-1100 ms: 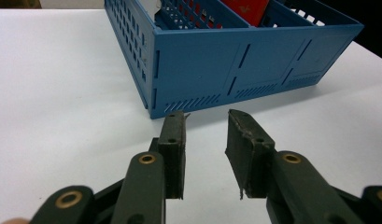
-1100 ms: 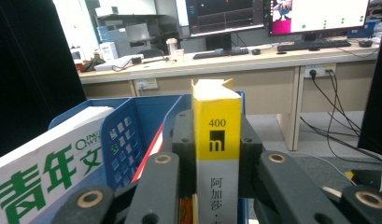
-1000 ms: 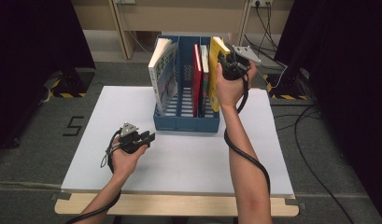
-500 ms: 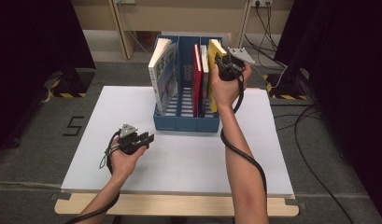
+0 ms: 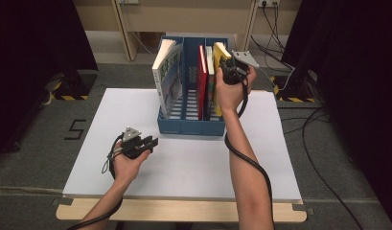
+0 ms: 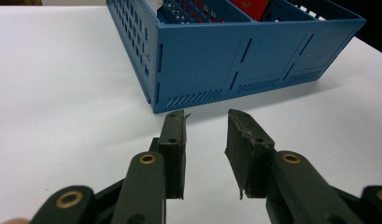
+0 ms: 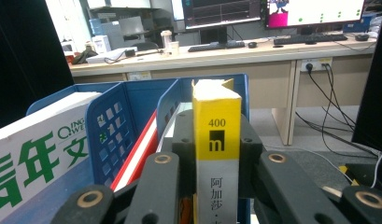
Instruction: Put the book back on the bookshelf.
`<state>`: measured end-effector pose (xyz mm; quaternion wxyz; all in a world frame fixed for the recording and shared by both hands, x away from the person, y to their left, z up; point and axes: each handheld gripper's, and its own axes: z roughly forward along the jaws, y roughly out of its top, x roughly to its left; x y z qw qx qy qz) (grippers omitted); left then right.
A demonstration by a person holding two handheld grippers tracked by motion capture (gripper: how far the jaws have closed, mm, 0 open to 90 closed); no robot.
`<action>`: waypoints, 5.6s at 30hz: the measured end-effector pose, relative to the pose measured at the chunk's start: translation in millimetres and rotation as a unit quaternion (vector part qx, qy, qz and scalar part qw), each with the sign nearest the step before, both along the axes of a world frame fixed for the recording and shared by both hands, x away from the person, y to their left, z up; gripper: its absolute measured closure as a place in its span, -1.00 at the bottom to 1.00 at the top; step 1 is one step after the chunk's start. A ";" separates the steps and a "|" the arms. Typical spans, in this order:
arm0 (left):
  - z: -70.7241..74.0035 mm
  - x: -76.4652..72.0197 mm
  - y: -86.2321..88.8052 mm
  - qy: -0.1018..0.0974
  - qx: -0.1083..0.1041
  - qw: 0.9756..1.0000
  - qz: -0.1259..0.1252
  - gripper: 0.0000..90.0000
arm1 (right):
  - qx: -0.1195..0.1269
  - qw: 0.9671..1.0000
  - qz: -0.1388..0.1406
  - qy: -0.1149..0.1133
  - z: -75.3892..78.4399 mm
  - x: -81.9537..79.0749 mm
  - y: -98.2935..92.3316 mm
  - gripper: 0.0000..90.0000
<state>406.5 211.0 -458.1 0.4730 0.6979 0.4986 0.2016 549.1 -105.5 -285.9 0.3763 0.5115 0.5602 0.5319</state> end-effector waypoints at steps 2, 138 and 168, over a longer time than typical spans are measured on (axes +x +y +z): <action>0.5 -0.8 1.1 0.000 0.000 1.000 0.000 0.49 | -0.002 1.000 -0.002 0.002 -2.3 0.6 1.7 0.70; -7.8 -3.1 2.5 0.005 0.003 1.000 0.001 0.49 | -0.074 0.993 -0.009 0.093 -53.6 -4.2 10.2 0.70; -10.2 -5.4 1.4 0.007 0.000 1.000 -0.001 0.48 | -0.065 0.990 -0.011 0.122 -68.3 -15.8 12.0 0.59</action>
